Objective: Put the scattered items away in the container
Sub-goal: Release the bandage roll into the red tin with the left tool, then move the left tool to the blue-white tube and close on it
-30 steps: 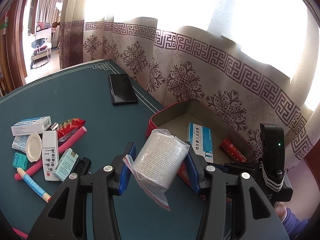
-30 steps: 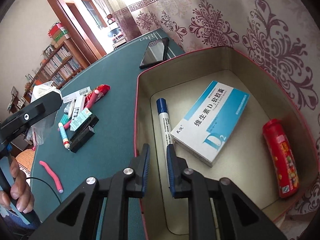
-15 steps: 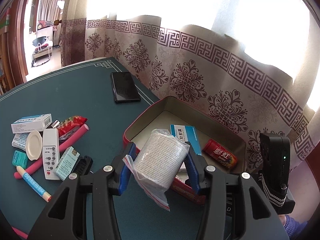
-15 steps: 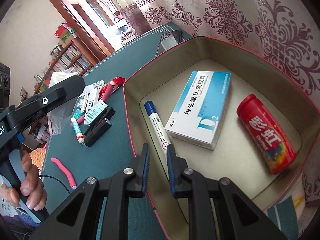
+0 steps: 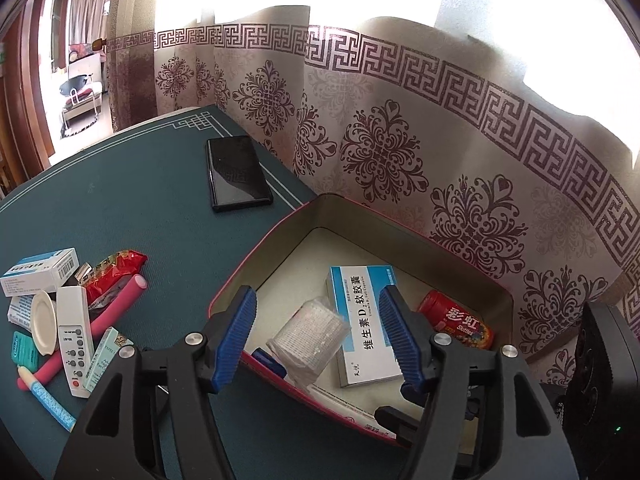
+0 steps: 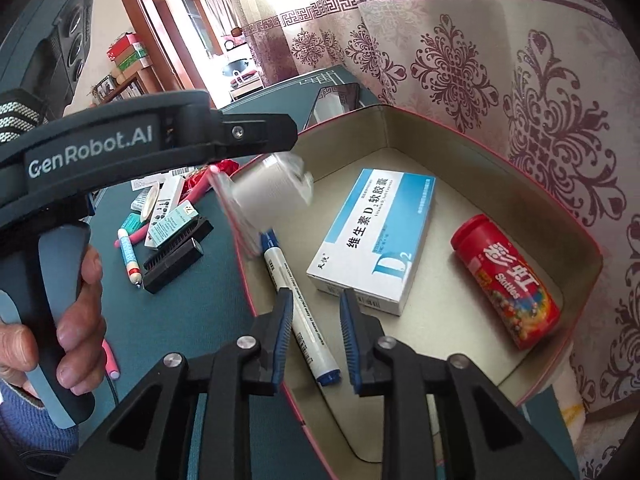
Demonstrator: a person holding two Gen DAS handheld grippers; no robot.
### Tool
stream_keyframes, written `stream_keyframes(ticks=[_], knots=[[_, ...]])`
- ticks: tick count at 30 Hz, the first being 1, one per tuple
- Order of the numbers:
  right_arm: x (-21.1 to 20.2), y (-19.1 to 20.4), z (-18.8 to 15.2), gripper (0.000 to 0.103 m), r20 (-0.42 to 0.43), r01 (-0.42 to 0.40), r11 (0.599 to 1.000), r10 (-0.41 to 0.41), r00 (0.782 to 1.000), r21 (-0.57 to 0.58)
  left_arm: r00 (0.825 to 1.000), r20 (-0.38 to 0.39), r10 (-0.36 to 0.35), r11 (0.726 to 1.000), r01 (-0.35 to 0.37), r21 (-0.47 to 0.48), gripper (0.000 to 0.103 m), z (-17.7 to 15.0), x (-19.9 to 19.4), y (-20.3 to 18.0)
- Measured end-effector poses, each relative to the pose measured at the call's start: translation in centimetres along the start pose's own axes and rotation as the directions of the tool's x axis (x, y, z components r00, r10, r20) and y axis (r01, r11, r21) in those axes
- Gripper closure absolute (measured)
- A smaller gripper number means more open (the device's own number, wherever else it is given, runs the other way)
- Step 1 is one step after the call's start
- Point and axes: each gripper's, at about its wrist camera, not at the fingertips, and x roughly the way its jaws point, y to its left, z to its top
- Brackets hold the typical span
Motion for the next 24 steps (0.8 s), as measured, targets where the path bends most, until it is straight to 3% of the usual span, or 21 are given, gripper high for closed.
stream_keyframes(ticks=[3, 12, 18, 24], knots=[[0.0, -0.4, 0.0, 0.062, -0.001, 0.001, 1.0, -0.001, 1.0, 0.019, 1.0, -0.018, 0.001, 1.0, -0.002, -0.021, 0.036, -0.1, 0.4, 0.3], [-0.4, 1.1, 0.2, 0.062, 0.039, 0.044, 0.999, -0.043, 0.998, -0.028, 0.999, 0.02, 0.037, 0.996, -0.036, -0.084, 0.036, -1.3, -2.4, 2.9], [-0.2, 3.0, 1.1, 0.062, 0.077, 0.078, 0.994, -0.073, 0.994, -0.075, 0.996, 0.032, 0.086, 0.984, -0.08, -0.159, 0.036, -3.1, -4.9, 6.6], [0.3, 4.4, 1.3, 0.061, 0.071, 0.053, 0.995, -0.047, 0.996, -0.086, 0.986, 0.051, 0.157, 0.961, -0.14, -0.238, 0.036, -5.3, -8.0, 10.9]])
